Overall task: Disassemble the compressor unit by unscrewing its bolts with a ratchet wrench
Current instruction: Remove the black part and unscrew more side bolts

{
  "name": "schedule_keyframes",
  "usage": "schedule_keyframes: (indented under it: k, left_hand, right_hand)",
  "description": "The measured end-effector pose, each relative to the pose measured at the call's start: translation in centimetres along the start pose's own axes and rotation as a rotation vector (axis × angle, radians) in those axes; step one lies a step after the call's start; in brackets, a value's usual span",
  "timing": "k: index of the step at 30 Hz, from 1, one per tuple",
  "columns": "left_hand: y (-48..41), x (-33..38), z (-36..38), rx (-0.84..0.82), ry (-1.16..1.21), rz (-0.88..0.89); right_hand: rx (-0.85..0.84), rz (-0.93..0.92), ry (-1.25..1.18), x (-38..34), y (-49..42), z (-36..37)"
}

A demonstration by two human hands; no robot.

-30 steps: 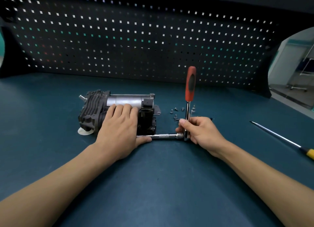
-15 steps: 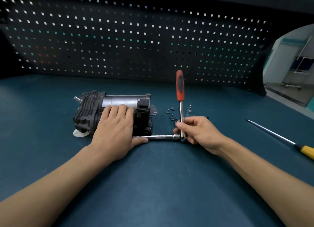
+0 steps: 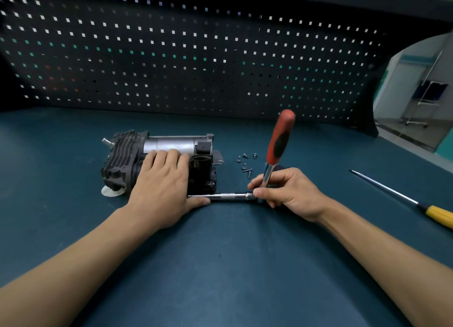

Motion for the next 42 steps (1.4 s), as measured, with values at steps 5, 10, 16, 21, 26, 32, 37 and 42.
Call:
schedule_keyframes:
  k: [5, 10, 16, 21, 26, 32, 37, 42]
  left_hand:
    - [0.0, 0.0, 0.1, -0.004, 0.001, 0.001]
    - [0.0, 0.0, 0.0, -0.003, 0.009, 0.001]
    - [0.0, -0.1, 0.0, -0.002, 0.008, -0.001]
    - [-0.1, 0.0, 0.0, -0.006, 0.009, -0.012]
    - [0.0, 0.0, 0.1, -0.004, 0.005, -0.022]
    - [0.0, 0.0, 0.1, 0.021, 0.016, -0.021]
    - [0.0, 0.0, 0.1, 0.025, 0.016, -0.018]
    - [-0.1, -0.1, 0.2, 0.021, 0.013, -0.024]
  right_hand:
    - [-0.019, -0.041, -0.006, -0.1, 0.1, 0.1]
    - [-0.024, -0.075, -0.038, -0.6, 0.3, 0.4]
    - [-0.118, -0.186, 0.123, -1.0, 0.7, 0.6]
    - [-0.095, -0.14, 0.138, -0.4, 0.5, 0.4]
    - [-0.06, -0.02, 0.061, 0.0, -0.3, 0.6]
    - [0.095, 0.221, -0.048, 1.4, -1.8, 0.4]
    - [0.028, 0.27, 0.009, 1.6, -2.4, 0.4]
    - [-0.049, 0.172, -0.034, 1.3, -1.7, 0.3]
Point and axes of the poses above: each hand's wrist, its own y-axis away from the middle knuckle, its own z-axis out of the palm, x = y × z, the point moved 7 cm from there along -y, towards the middle knuckle, and after that the axes turned 6 degrees about -z, right-handed, at the moved point
